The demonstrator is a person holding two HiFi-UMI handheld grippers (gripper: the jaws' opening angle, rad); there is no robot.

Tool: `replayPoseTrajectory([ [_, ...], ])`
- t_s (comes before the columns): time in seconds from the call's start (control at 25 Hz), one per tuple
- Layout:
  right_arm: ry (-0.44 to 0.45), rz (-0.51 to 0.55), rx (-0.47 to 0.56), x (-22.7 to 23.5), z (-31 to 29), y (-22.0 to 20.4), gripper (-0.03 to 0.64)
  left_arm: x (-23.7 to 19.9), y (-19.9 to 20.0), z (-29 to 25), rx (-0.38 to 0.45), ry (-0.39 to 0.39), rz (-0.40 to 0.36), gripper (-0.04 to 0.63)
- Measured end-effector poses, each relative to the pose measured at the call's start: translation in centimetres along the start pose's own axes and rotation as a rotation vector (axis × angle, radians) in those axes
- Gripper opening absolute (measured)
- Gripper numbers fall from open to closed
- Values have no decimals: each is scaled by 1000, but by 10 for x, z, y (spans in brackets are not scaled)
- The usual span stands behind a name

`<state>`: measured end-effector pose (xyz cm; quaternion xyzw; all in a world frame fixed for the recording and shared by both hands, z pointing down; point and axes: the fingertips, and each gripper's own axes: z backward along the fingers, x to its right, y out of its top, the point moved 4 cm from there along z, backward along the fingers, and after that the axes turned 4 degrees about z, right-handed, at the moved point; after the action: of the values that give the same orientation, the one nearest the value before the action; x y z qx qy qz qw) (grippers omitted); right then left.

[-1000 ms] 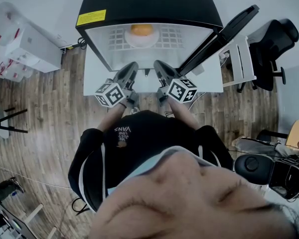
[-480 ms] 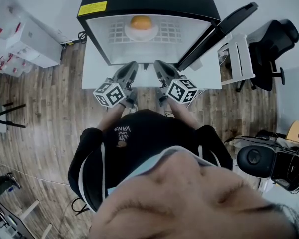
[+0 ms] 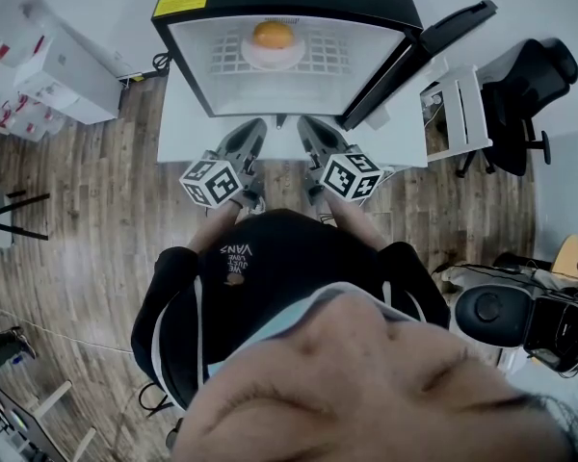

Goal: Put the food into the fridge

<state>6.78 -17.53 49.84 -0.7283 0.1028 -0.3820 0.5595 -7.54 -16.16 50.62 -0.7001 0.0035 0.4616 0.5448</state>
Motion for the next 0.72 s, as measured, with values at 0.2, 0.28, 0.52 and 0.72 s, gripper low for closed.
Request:
replayPoseTrajectory([
  [0.2, -4, 29, -7, -4, 10, -3, 12, 6, -6, 7, 0, 8, -10, 23],
  [0.28, -4, 34, -9, -6, 14, -4, 12, 9, -8, 10, 1, 9, -12, 23],
  [0.52, -1, 57, -21, -12, 24, -8, 12, 17, -13, 19, 9, 23, -33, 23],
  [0.72, -7, 91, -27, -13, 32, -9, 12, 24, -18, 25, 9, 37, -71, 23],
])
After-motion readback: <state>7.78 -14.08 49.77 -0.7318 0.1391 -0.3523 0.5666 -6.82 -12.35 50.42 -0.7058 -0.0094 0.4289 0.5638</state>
